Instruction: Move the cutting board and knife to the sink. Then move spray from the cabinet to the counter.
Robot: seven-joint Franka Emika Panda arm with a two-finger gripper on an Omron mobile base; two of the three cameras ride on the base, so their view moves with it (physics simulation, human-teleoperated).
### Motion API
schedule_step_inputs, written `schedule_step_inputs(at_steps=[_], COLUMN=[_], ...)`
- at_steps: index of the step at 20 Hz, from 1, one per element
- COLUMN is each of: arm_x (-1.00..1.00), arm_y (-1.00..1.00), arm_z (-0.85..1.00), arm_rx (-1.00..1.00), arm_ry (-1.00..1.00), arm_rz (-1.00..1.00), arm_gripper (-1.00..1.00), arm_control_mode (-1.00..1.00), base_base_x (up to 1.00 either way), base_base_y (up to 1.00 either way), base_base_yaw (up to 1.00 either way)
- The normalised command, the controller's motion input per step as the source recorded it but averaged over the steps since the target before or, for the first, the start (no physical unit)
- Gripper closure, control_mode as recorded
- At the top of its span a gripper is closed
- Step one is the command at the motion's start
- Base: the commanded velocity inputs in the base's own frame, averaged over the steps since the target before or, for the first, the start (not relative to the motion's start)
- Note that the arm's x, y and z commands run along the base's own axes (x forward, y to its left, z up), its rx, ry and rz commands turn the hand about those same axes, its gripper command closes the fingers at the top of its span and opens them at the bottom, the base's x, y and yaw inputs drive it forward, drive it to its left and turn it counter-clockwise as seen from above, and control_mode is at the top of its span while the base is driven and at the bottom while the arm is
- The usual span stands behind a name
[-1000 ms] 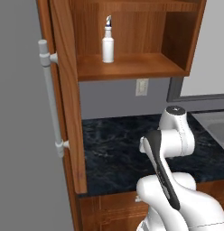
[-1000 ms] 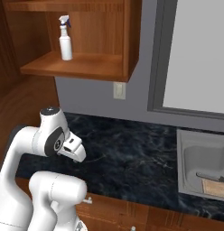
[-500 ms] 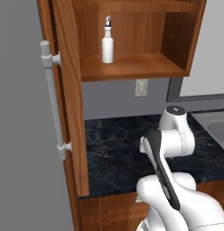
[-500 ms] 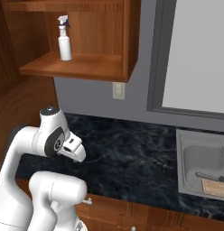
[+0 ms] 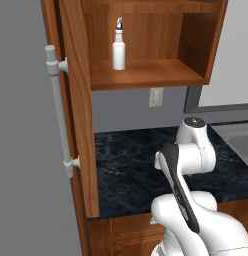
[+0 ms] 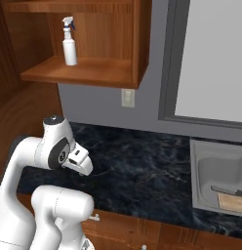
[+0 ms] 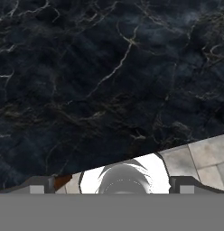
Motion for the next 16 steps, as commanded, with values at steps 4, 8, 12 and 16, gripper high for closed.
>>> schedule_step_inputs(at_steps=[4,8,12,16], arm_x=[0.00,0.00,-0.06,-0.03], arm_y=[0.00,0.00,0.10,0.15], arm_z=[0.00,0.00,0.22,0.35], arm_rx=[0.00,0.00,0.00,0.00], arm_ry=[0.00,0.00,-0.03,-0.02], arm_rz=[0.00,0.00,0.17,0.18], arm_gripper=[-1.00,-1.00,-1.00,-1.00], arm_control_mode=[1.00,1.00,-1.00,-1.00], base_base_x=[-0.09,-0.09,0.00,0.00], base_base_y=[0.00,0.04,0.00,0.00], base_base_yaw=[0.01,0.12,0.00,0.00])
